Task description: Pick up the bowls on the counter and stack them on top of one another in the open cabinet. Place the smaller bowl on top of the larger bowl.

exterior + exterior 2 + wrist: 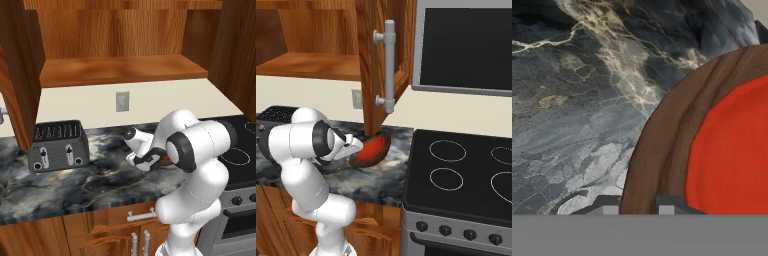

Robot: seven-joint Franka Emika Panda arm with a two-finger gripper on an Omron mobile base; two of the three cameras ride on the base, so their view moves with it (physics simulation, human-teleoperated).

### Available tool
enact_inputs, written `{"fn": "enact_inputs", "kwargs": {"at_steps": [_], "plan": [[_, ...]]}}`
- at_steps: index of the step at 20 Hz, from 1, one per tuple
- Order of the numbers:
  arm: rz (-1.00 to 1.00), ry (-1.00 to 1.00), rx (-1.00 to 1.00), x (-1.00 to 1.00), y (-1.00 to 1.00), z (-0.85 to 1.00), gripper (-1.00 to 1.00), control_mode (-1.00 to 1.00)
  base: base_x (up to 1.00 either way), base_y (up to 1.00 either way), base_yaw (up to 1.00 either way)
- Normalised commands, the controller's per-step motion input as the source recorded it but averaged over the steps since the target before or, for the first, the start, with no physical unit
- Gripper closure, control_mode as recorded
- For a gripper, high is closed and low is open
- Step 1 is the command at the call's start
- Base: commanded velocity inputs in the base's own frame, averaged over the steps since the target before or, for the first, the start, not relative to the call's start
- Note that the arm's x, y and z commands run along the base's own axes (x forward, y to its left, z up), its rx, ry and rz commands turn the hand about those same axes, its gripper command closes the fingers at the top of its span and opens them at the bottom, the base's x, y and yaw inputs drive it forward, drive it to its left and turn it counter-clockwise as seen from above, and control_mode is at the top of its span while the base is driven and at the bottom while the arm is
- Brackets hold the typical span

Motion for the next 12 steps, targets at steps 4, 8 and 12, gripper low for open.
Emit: {"fn": "enact_inputs", "kwargs": {"at_steps": [4, 8, 12], "plan": [[0.0, 0.0, -0.07, 0.0, -0.09, 0.06, 1.0, -1.0, 0.0, 0.0, 0.0], [0.0, 0.0, -0.11, -0.01, -0.09, 0.11, 1.0, -1.0, 0.0, 0.0, 0.0], [0.0, 0.0, -0.11, -0.04, -0.11, 0.11, 1.0, -1.0, 0.0, 0.0, 0.0]]}}
